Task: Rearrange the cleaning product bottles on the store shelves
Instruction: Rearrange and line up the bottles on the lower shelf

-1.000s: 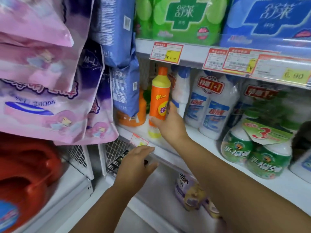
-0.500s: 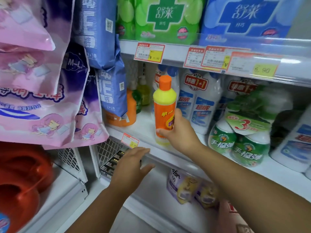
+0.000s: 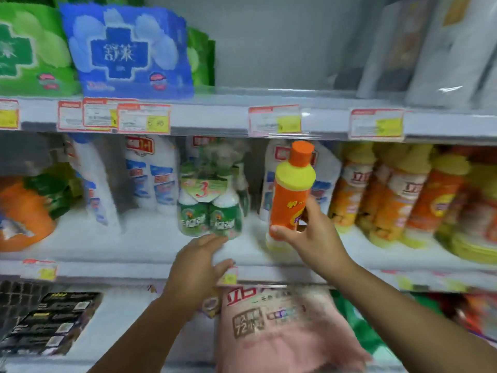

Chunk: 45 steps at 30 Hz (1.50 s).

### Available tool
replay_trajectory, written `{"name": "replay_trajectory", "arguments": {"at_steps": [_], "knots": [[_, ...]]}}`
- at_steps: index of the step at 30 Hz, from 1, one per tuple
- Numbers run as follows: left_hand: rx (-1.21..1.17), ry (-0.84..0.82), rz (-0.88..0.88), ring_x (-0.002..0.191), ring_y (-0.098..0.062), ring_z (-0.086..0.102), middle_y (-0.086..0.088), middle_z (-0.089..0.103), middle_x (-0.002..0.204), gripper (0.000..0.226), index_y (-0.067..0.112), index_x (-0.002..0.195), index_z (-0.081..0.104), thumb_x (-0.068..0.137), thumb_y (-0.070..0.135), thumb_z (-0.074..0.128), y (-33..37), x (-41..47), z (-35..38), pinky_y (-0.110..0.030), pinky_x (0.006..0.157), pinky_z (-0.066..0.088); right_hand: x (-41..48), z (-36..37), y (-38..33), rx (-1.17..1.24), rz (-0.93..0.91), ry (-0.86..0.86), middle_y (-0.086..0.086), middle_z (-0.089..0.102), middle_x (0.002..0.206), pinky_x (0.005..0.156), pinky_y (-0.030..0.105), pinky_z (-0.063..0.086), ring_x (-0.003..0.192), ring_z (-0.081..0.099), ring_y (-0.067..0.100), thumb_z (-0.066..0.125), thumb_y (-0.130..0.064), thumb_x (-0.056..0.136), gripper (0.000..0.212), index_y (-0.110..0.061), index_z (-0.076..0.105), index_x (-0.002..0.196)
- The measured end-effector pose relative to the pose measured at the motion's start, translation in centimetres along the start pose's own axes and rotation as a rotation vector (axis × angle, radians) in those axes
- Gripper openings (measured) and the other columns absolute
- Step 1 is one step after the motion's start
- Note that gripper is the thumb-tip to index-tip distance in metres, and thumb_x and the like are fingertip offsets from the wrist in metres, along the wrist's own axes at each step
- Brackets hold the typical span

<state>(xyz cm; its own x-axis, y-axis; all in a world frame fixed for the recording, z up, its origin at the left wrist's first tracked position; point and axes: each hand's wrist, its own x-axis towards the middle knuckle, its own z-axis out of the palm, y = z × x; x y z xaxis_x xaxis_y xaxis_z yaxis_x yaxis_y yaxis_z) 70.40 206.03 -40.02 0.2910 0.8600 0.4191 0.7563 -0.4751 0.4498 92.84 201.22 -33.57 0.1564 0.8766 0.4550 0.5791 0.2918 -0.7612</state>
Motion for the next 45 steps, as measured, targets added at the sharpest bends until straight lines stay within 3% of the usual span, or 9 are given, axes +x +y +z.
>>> {"name": "replay_trajectory", "arguments": {"at_steps": [6,9,16,20,24,29,34,39,45], "knots": [[-0.049,-0.092,0.171,0.114,-0.016,0.052,0.005,0.06,0.124,0.045,0.024,0.12,0.061,0.079,0.041,0.068,7.2,1.8,5.8,-0.026,0.095,0.035,-2.1,-10.8,5.0,-0.115,0.076,0.246,-0.019,0.06,0.094,0.064,0.007,0.043,0.081,0.058,-0.011,0.08,-0.024,0.072,0.055,-0.028,0.045,0.114],[-0.059,-0.113,0.215,0.113,-0.016,0.052,0.005,0.06,0.125,0.045,0.025,0.121,0.061,0.08,0.042,0.067,9.6,2.2,7.9,-0.028,0.095,0.036,-3.0,-15.2,6.8,-0.177,0.115,0.357,-0.026,0.057,0.092,0.061,0.005,0.041,0.078,0.057,-0.014,0.079,-0.026,0.073,0.054,-0.027,0.045,0.115],[-0.052,-0.144,0.273,0.116,-0.014,0.051,0.008,0.06,0.126,0.044,0.027,0.12,0.061,0.08,0.046,0.065,12.7,2.9,10.8,-0.032,0.099,0.037,-4.4,-21.4,10.9,-0.224,0.221,0.459,-0.006,0.064,0.106,0.073,0.027,0.045,0.091,0.061,0.013,0.079,-0.029,0.075,0.056,-0.023,0.046,0.12],[-0.032,-0.127,0.274,0.113,-0.012,0.054,0.01,0.061,0.123,0.042,0.03,0.118,0.062,0.08,0.049,0.064,13.5,2.9,11.6,-0.033,0.096,0.037,-4.5,-22.8,12.2,-0.242,0.251,0.522,-0.012,0.061,0.096,0.063,0.017,0.039,0.082,0.058,0.011,0.078,-0.031,0.076,0.051,-0.024,0.047,0.115],[-0.013,-0.104,0.265,0.11,-0.012,0.056,0.012,0.063,0.12,0.04,0.032,0.116,0.063,0.079,0.048,0.066,13.9,2.8,11.9,-0.033,0.093,0.035,-3.9,-23.1,12.9,-0.265,0.273,0.515,-0.017,0.059,0.091,0.061,0.015,0.039,0.077,0.057,0.004,0.077,-0.032,0.076,0.049,-0.024,0.046,0.113],[-0.029,-0.118,0.246,0.111,-0.01,0.054,0.014,0.061,0.121,0.041,0.033,0.117,0.062,0.08,0.049,0.064,13.7,2.9,11.7,-0.033,0.097,0.034,-3.3,-22.7,13.7,-0.281,0.321,0.464,0.0,0.066,0.111,0.079,0.036,0.052,0.095,0.064,0.021,0.077,-0.035,0.076,0.059,-0.018,0.046,0.124],[-0.06,-0.121,0.239,0.111,-0.011,0.054,0.013,0.062,0.12,0.041,0.029,0.116,0.063,0.079,0.045,0.067,13.8,2.9,11.4,-0.032,0.097,0.035,-2.7,-22.1,14.2,-0.305,0.358,0.492,0.001,0.066,0.113,0.078,0.034,0.049,0.099,0.063,0.024,0.076,-0.04,0.075,0.059,-0.021,0.047,0.123],[-0.066,-0.134,0.233,0.113,-0.01,0.052,0.013,0.06,0.123,0.042,0.03,0.119,0.061,0.08,0.047,0.065,13.6,2.9,11.4,-0.033,0.099,0.035,-2.6,-21.4,14.7,-0.244,0.385,0.491,0.001,0.06,0.124,0.087,0.038,0.049,0.107,0.06,0.023,0.077,-0.037,0.075,0.072,-0.021,0.039,0.134],[-0.07,-0.14,0.236,0.112,-0.009,0.051,0.014,0.059,0.123,0.042,0.031,0.119,0.06,0.081,0.048,0.063,13.6,2.8,11.2,-0.034,0.1,0.037,-3.4,-21.0,15.8,-0.239,0.45,0.424,0.004,0.063,0.119,0.078,0.032,0.046,0.096,0.06,0.022,0.074,-0.027,0.078,0.064,-0.021,0.041,0.132]]}}
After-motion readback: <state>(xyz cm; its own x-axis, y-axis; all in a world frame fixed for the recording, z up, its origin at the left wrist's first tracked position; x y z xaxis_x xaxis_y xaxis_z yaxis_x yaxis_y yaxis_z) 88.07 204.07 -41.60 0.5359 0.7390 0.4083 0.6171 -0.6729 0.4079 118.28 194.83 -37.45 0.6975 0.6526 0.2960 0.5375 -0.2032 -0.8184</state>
